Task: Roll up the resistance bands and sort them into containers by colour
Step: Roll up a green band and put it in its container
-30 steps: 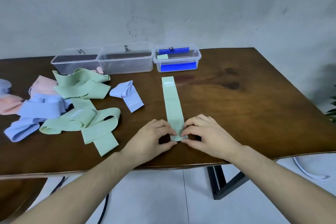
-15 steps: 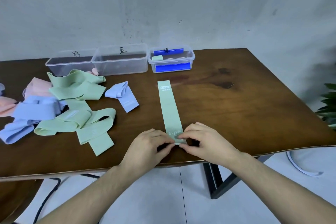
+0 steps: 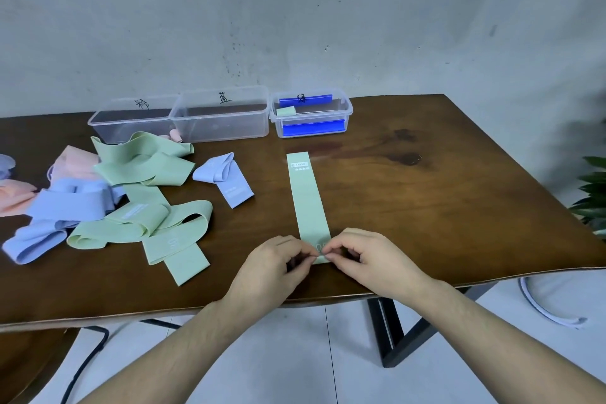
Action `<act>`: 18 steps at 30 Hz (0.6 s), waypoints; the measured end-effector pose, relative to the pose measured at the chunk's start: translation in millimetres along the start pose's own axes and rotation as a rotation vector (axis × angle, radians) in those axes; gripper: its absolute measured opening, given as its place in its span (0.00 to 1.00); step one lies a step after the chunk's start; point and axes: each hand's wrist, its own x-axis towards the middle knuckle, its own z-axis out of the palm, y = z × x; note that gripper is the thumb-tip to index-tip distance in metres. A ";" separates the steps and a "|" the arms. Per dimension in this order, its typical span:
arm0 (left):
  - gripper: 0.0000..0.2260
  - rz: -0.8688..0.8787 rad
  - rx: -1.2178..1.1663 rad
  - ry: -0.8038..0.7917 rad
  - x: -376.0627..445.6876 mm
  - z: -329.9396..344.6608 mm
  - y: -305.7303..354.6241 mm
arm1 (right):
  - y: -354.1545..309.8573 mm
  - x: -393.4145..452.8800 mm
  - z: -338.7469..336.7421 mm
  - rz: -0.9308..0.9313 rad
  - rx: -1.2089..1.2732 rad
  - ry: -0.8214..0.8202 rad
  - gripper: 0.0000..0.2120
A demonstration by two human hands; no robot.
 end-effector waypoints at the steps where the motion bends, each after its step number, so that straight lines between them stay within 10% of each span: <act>1: 0.05 0.002 0.000 -0.008 -1.4 -0.6 -0.7 | -0.9 -1.6 0.7 -0.002 0.005 -0.001 0.08; 18: 0.04 0.071 0.070 0.044 -5.2 1.9 3.3 | -4.6 3.4 4.8 0.037 -0.016 0.040 0.04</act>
